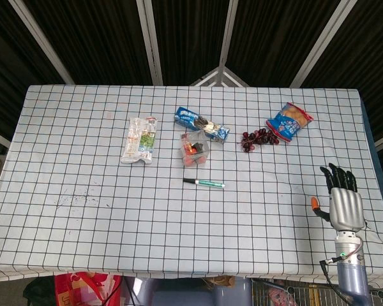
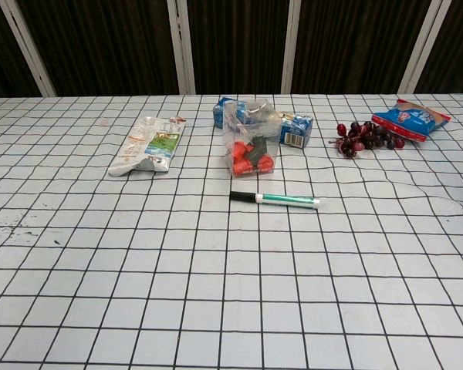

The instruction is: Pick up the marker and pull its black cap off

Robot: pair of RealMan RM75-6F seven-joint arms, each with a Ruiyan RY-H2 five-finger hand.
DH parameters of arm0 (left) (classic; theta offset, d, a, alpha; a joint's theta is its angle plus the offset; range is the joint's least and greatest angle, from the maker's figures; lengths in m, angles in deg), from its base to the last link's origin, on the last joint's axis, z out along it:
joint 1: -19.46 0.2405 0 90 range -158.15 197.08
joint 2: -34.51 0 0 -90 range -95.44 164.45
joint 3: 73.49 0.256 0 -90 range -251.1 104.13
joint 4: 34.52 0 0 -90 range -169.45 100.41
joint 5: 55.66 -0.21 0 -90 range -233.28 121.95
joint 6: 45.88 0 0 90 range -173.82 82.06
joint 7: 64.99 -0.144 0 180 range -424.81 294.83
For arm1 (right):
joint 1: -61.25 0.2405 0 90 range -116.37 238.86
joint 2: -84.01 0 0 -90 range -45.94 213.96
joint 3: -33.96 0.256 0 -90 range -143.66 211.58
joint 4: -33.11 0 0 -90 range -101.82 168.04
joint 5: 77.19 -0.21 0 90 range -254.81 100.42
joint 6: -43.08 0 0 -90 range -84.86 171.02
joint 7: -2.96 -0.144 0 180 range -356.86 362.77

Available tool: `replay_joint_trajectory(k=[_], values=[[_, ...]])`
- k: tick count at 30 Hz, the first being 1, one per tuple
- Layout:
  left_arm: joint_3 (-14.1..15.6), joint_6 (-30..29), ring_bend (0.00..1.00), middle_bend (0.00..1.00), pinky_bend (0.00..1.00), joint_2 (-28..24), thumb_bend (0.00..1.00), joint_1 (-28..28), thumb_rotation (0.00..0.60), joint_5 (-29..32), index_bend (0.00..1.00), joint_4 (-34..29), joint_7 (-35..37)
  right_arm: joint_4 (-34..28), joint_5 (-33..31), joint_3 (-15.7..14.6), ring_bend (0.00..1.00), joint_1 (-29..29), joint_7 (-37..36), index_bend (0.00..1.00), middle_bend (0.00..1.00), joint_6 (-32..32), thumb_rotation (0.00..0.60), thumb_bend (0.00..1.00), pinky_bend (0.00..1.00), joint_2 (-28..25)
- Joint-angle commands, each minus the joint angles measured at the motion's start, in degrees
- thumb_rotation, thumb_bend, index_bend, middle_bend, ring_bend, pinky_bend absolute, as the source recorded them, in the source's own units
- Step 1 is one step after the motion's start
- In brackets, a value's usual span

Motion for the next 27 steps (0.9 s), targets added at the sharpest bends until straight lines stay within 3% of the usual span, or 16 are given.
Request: replay_joint_trajectory(k=[1,16,27], values=[[0.2,0.2,0.00,0.00,0.01,0.3,0.50,-0.1,0.600,-0.1,0.05,0.2,0.0,-0.5,-0.2,0.1,0.05,0.2,0.3,0.14,0.08,-0.2,0.600,0.38,0.00,0.2],[-0.2,-0.5,0.00,0.00,0.01,-0.1,0.50,-0.1,0.600,-0.6,0.05,-0.5,-0.7,-5.4,-1.5,1.9,0.05,1.9,3.1,0.14,0.08,-0.6,0.600,0.34,0.00,0.5],[0.0,-0.4,0.00,0.00,0.01,0.2,0.50,-0.4,0.600,-1.4,0.05,-1.3,-1.8,-8.4,-5.4,4.5,0.05,6.9,7.7,0.19,0.08,-3.9,0.600,0.33,0.00,5.1]])
